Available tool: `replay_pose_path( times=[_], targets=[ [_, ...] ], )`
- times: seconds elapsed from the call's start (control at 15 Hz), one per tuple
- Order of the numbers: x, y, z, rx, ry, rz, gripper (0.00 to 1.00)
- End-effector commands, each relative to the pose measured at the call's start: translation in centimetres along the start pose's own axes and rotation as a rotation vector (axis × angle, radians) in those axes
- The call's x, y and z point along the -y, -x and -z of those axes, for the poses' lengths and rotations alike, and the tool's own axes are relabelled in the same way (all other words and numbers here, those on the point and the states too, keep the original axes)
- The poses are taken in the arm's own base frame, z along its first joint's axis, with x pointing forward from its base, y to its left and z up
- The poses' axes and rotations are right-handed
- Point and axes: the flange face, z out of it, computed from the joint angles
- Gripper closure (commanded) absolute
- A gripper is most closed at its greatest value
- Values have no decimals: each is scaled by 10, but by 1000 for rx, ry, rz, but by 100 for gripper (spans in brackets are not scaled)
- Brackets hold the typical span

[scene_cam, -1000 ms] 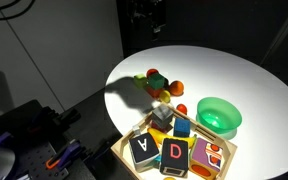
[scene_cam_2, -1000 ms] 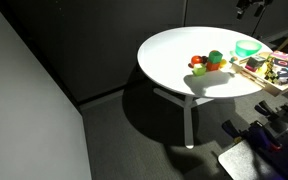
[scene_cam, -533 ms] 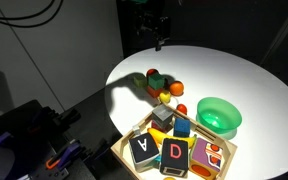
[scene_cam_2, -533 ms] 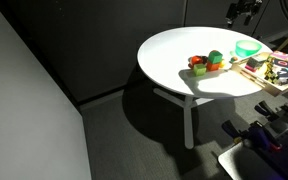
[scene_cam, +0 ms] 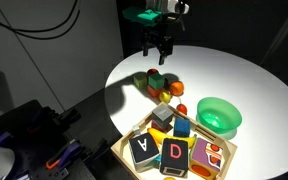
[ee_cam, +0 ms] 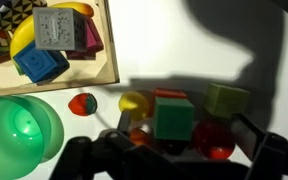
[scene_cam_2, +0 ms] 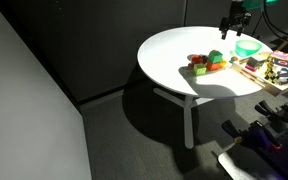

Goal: Put the green block inside the wooden crate

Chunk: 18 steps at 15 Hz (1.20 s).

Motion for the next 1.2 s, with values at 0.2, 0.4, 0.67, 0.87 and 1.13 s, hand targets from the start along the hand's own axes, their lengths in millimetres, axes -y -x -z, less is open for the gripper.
replay_pose_path(
  times=[0.2,0.4,0.67,0.87,1.13],
  targets=[
    [-3,-24,-28,-16,-6,-1,0],
    [-4,-26,-33,-33,-3,-5,0],
    [-3,-21,-36,-22,10,-1,0],
    [-3,-22,-32,-30,8,-1,0],
    [-4,-22,-34,-29,5,4,0]
  ],
)
